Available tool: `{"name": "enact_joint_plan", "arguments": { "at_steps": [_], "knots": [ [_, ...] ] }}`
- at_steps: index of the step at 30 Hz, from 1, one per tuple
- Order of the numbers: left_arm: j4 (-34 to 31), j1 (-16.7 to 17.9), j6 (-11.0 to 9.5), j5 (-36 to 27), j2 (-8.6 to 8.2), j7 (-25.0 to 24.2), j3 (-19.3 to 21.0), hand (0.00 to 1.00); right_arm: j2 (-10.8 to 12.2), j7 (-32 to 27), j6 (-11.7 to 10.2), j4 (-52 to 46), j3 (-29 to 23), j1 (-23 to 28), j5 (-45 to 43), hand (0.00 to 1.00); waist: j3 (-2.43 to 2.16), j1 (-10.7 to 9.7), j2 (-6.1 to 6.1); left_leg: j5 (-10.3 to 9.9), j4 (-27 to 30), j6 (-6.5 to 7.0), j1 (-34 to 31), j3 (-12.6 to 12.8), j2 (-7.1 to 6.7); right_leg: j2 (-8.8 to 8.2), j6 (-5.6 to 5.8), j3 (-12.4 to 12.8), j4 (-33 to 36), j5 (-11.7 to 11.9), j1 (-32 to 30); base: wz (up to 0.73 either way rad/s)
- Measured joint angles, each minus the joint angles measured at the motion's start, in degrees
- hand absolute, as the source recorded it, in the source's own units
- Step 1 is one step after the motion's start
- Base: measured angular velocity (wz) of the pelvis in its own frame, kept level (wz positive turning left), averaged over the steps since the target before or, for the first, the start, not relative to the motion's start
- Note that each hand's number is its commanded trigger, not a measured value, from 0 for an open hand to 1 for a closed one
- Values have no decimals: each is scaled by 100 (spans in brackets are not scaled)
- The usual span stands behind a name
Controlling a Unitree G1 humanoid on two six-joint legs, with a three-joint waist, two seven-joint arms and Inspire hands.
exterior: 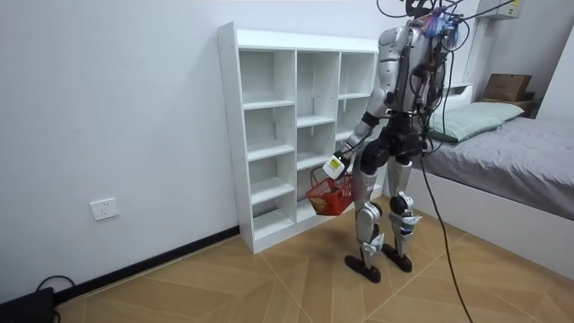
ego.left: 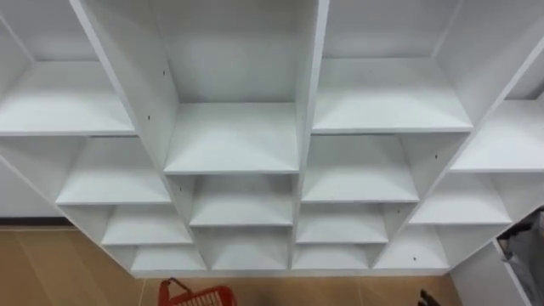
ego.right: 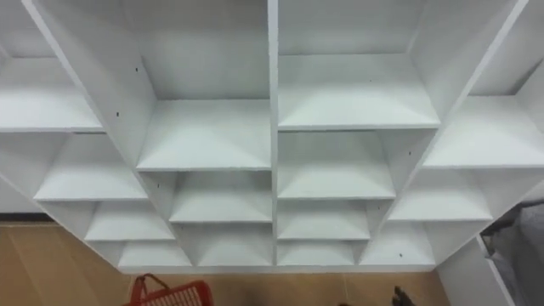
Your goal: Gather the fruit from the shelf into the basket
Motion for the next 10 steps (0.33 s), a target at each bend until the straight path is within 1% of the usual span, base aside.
{"name": "enact_joint_plan", "arguments": {
  "at_steps": [4,5,8,10],
  "knots": [
    [129,7,-93,-1,0,131,63,100,-1,-61,-4,298,-30,59,168,0,-10,0,49,-18,4,-7,45,77,4,12,-4,94,3,-17,-8,-10],
    [156,7,-102,-3,-2,134,63,100,-1,-69,-4,329,-35,58,177,0,-18,-1,60,-19,4,-7,53,91,6,15,-4,109,4,-18,-8,-7],
    [217,8,-103,-3,-12,136,120,100,3,-59,-4,386,-36,59,183,0,-24,-1,74,-19,3,-7,74,108,7,21,-4,158,9,-17,-1,-4],
    [250,10,-107,4,-12,134,177,100,10,-33,-4,453,-21,55,160,0,-15,3,68,-22,-2,-8,83,118,10,23,-4,169,11,-17,0,-2]
  ]
}}
